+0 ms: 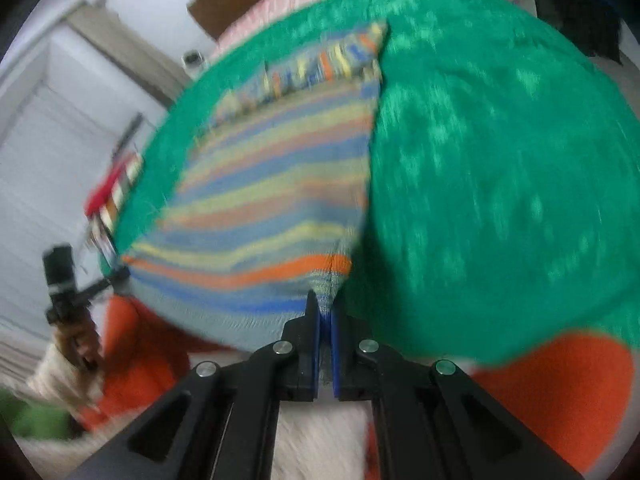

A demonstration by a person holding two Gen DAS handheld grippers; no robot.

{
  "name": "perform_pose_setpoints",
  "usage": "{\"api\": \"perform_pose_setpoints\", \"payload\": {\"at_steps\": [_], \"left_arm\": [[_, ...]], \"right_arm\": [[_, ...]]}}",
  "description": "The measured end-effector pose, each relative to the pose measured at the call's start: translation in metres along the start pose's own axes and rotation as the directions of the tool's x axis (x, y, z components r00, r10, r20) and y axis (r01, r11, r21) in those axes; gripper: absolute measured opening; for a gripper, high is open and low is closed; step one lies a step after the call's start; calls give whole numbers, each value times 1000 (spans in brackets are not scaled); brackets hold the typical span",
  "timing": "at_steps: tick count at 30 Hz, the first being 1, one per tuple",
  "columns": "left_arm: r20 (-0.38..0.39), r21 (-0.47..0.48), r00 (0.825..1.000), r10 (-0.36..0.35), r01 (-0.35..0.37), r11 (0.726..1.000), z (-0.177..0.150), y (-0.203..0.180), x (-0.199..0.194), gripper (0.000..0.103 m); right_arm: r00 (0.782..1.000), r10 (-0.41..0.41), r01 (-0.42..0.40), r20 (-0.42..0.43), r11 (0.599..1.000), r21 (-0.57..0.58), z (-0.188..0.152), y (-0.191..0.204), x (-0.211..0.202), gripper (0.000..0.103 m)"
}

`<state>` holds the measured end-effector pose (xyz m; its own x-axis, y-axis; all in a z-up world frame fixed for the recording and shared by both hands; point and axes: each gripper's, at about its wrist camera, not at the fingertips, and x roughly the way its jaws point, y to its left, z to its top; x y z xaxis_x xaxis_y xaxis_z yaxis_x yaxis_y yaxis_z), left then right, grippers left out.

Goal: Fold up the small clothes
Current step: 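Grasp the hem with both grippers and fold it up toward the collar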

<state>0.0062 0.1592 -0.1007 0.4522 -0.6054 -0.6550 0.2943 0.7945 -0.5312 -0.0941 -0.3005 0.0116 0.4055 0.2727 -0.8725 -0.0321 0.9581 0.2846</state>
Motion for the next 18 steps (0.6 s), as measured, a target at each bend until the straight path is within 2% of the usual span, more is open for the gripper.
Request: {"api": "perform_pose_setpoints", "payload": {"at_steps": [2,4,7,10,14,18], "left_arm": [[56,-28,998,-19,21,999,36,9,7,2],[101,-24,995,2,1,1000,73,18,23,2],[117,-38,993,29,-24,999,130,32,61,2],[109,-62,991,72,-65,996,184,49,107,2],[83,-83,988,128,-121,989,239,63,160,2],[51,-90,984,169,-164,982,270,76,201,2]], "right_arm": [[997,32,-33,65,999,11,29,-2,1,4],[991,36,-39,129,999,22,64,-5,6,4],[976,32,-45,215,997,55,124,-13,25,4],[964,22,-48,265,995,91,189,-22,55,4],[961,-24,-14,274,991,132,265,-39,103,4],[968,-71,31,240,986,165,313,-58,143,4]]}}
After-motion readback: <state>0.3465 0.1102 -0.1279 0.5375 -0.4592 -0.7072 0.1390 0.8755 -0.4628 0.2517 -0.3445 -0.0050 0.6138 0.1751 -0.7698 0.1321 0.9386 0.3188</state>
